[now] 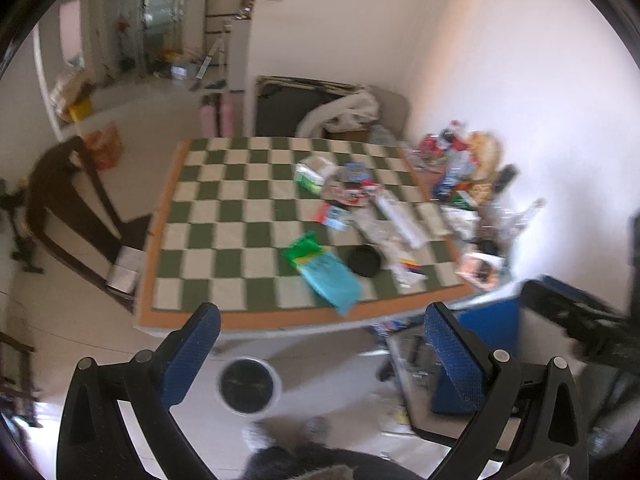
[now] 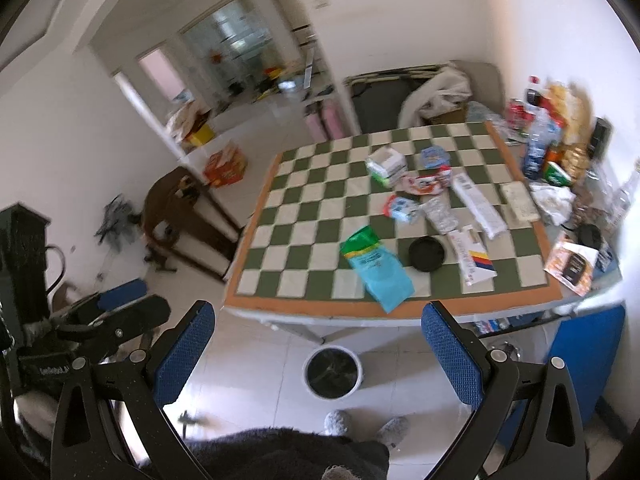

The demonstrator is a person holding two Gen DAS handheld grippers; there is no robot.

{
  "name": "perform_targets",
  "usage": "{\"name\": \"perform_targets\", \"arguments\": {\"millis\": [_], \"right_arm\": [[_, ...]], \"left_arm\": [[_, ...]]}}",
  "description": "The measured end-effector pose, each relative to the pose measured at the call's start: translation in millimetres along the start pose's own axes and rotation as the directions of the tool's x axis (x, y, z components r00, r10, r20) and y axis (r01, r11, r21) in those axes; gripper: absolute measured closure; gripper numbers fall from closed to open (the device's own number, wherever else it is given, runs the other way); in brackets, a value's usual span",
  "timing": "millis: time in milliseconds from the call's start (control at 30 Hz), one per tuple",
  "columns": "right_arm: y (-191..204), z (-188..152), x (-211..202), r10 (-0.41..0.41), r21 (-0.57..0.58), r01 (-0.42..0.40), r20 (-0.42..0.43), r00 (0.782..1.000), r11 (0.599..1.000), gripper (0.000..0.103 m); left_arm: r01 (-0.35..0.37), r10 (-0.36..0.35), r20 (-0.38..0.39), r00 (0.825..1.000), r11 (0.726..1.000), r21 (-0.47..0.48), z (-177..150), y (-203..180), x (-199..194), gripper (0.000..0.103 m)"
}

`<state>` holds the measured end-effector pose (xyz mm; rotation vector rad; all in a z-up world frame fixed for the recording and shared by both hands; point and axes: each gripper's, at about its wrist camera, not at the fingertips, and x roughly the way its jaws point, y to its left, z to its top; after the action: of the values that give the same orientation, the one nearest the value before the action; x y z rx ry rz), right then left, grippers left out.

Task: Collect trash
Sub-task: 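Grasp the green-blue rice bag with the left gripper while the right grasps the white receipt strip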

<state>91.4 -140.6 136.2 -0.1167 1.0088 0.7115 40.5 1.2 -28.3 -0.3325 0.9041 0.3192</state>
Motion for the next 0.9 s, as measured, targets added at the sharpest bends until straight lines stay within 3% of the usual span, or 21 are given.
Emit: {"name": "perform_targets", "arguments": {"millis": [133,300,400,500,600,767,900], "right_arm": [[-4,-4,24,-0.152,0.096,0.152,0.001,0.988,0.984,0.0],[-28,-14,68,-0.232,0.208,0.242,-0.07,0.97,0.948,0.0],[-48,-13,101,-0.252,0.243,0.277,-0.129,0.959,0.93,0.0],[-76,-1,145,-0.275,0.261,0.315,-0.18,0.945,0.912,0.0],[-113,22,193,-0.299,0.242,0.346,-0.21,0.931,0.907,0.0],[-212,84,278,-0.288,0.186,0.352,-0.301,0.909,0.917,0.0],[-245,110,334,-0.304,0.114,0.367,-0.367,0.879,0.923,0.0]], "left_arm": [[-0.085,0.084,-0.042,0.996,0.996,-0.019,7,14,51,0.0],[-0.062,0.029,-0.222,0.975,0.988,-0.144,11,33,145,0.0],[-0.046,-0.037,-0.319,0.947,0.967,-0.249,12,44,192,0.0],[-0.059,-0.095,-0.411,0.907,0.936,-0.346,13,35,249,0.0],[-0.117,-0.122,-0.488,0.864,0.896,-0.429,13,24,306,0.0],[-0.221,-0.179,-0.582,0.793,0.806,-0.549,11,10,393,0.0],[-0.325,-0.142,-0.623,0.769,0.753,-0.573,11,13,431,0.0]]}}
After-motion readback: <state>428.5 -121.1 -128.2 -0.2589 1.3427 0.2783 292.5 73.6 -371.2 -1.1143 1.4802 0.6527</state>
